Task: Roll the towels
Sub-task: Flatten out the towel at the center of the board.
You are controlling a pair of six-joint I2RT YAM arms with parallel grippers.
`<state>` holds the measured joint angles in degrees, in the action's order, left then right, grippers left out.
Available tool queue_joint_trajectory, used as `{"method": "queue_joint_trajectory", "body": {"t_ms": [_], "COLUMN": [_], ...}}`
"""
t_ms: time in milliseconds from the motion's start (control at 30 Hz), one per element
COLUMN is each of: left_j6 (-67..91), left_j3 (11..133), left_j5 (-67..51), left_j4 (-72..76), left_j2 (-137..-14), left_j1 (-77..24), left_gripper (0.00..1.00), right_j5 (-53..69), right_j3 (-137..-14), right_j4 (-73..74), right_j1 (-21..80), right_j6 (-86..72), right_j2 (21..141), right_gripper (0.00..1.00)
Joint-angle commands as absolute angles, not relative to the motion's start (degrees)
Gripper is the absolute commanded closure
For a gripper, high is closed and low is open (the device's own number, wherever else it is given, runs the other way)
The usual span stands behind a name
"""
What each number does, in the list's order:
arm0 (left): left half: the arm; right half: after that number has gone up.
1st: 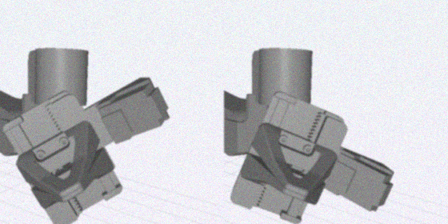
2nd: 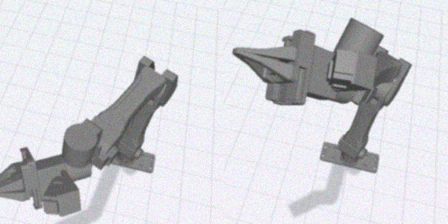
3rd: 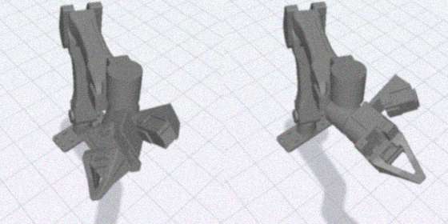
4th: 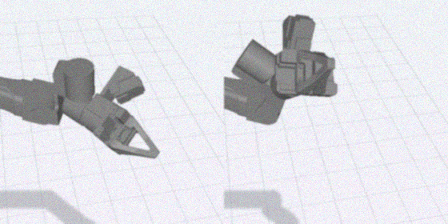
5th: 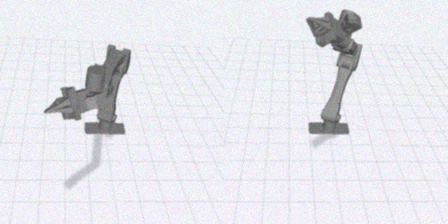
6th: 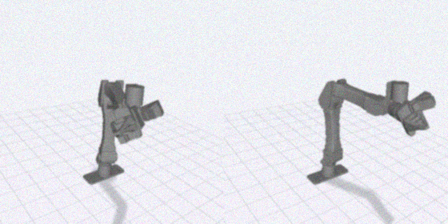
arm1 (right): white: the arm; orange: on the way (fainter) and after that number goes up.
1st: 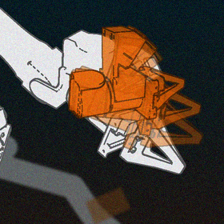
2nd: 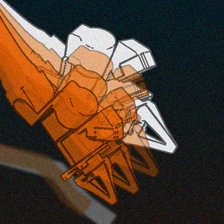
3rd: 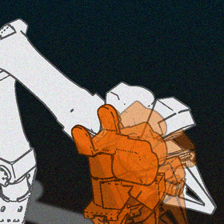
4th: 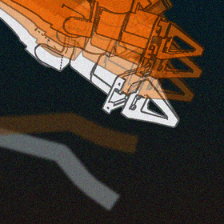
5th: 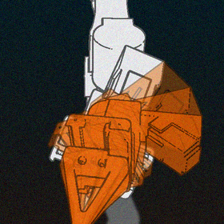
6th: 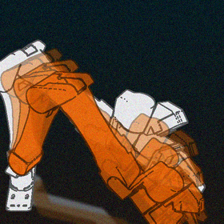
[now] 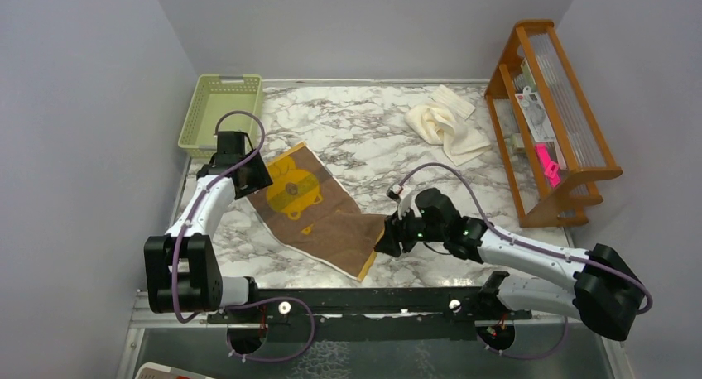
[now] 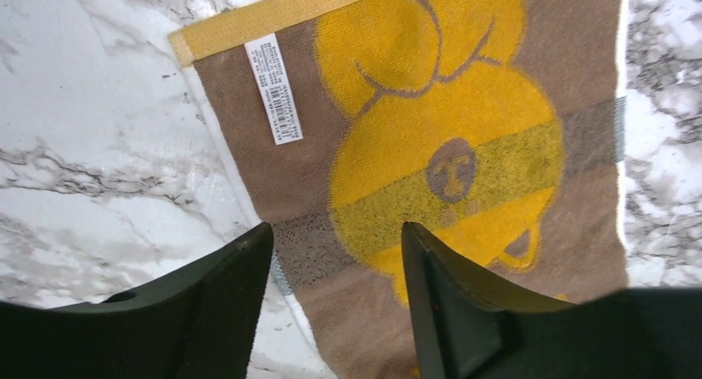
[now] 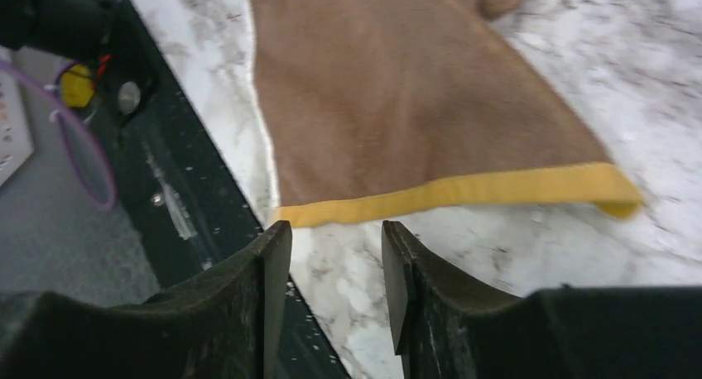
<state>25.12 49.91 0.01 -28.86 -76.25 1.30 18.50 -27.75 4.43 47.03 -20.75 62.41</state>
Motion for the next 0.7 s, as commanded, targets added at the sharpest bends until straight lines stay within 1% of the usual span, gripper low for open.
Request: {"method": "queue_joint_trajectory", "body": {"t_ms": [0, 133, 233, 367, 433, 500, 600, 667], "left_j6": [28.64, 32.47, 34.25, 35.42, 35.81, 36.03, 35.87, 35.71], "left_j3": [48.73, 47.57, 47.11, 48.30, 49.43, 50.91, 53.80, 56.08], "left_j5": [-5.07, -7.00, -5.95, -2.76, -2.09, -1.23, 1.54, 3.07], "left_j4": [-24.16, -21.16, -19.46, -18.10, -17.10, -16.36, -15.56, -15.10], "left_j2": [-74.10, -75.29, -76.08, -77.83, -79.84, -82.05, -85.48, -88.16], "left_j1": [1.67, 0.99, -0.66, -4.02, -5.60, -7.12, -9.31, -10.20], "left_gripper": [0.42, 0.43, 0.43, 0.43, 0.43, 0.43, 0.43, 0.43], "right_j5": [20.81, 15.91, 10.90, 9.02, 9.68, 12.82, 18.60, 20.99], "right_j3": [-29.03, -30.36, -29.30, -27.94, -26.45, -25.03, -24.58, -25.56], "right_j4": [-3.57, -4.47, -3.53, 0.43, 1.12, 0.90, 1.09, 1.54], "right_j1": [49.80, 49.83, 49.66, 47.29, 44.49, 40.05, 32.92, 31.32], "right_j6": [-23.11, -22.84, -22.16, -20.95, -21.50, -22.90, -26.12, -27.88], "right_j2": [66.75, 71.46, 68.80, 64.57, 62.47, 60.91, 61.38, 63.51], "right_gripper": [0.56, 0.56, 0.56, 0.54, 0.49, 0.44, 0.41, 0.39]}}
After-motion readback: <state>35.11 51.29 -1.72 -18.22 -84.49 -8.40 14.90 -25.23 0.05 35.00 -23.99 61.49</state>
